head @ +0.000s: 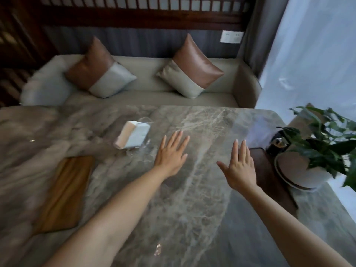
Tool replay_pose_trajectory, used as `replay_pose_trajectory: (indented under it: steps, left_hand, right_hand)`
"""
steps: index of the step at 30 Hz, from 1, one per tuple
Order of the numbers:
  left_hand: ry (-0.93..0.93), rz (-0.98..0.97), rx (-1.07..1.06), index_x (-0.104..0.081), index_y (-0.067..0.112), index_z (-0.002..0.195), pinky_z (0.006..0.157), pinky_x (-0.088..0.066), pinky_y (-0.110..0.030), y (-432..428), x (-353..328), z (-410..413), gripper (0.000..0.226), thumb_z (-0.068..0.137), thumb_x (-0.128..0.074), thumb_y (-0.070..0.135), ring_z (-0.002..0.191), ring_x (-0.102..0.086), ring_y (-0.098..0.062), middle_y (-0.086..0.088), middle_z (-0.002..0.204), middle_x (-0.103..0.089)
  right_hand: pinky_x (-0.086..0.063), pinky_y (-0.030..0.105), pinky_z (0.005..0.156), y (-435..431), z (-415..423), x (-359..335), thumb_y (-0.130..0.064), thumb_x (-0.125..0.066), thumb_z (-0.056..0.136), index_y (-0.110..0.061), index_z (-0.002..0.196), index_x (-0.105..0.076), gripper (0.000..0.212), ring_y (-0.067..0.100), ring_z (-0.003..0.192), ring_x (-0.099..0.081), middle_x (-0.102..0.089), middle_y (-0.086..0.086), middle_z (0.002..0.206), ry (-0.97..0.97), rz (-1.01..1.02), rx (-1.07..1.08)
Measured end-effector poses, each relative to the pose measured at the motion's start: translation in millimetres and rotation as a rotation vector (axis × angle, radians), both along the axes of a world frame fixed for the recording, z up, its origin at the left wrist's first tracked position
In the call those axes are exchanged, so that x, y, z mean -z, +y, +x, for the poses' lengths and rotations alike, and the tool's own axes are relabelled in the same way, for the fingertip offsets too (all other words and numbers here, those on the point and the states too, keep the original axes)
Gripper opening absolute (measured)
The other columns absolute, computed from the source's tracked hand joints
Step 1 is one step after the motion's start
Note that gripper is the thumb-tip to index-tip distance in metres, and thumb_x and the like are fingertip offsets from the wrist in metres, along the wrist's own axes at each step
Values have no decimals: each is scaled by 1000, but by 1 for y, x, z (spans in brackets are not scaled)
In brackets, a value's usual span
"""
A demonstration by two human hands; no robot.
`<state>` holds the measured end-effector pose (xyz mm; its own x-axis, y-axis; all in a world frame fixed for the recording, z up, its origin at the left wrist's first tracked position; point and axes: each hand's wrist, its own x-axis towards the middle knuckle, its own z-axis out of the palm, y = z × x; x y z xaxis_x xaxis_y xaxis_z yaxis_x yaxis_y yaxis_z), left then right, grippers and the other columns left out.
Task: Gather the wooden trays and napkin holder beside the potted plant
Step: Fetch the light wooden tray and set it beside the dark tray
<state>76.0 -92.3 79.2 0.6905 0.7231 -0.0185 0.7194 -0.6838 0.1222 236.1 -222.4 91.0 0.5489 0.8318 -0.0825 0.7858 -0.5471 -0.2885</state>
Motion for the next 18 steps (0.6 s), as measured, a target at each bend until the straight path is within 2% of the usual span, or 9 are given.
replay_pose_trajectory:
  steps: [9,18]
  left_hand:
    - [-30,18,-308,-4,23,149,120,0,-42,33,-25,-191,60,97,-34,34,148,3,-17,-3,161,4]
    - [-40,-170,-720,-1,24,149,120,-8,-44,18,11,-354,60,98,-26,43,148,0,-21,-4,161,4]
  right_hand:
    - [-4,43,118,95,-167,-21,-54,-30,89,-13,144,17,83,27,145,12,22,12,155,5,8,-321]
    - [-3,41,119,162,-305,-4,-53,-33,89,-13,145,15,84,29,145,9,16,12,157,9,-70,-632]
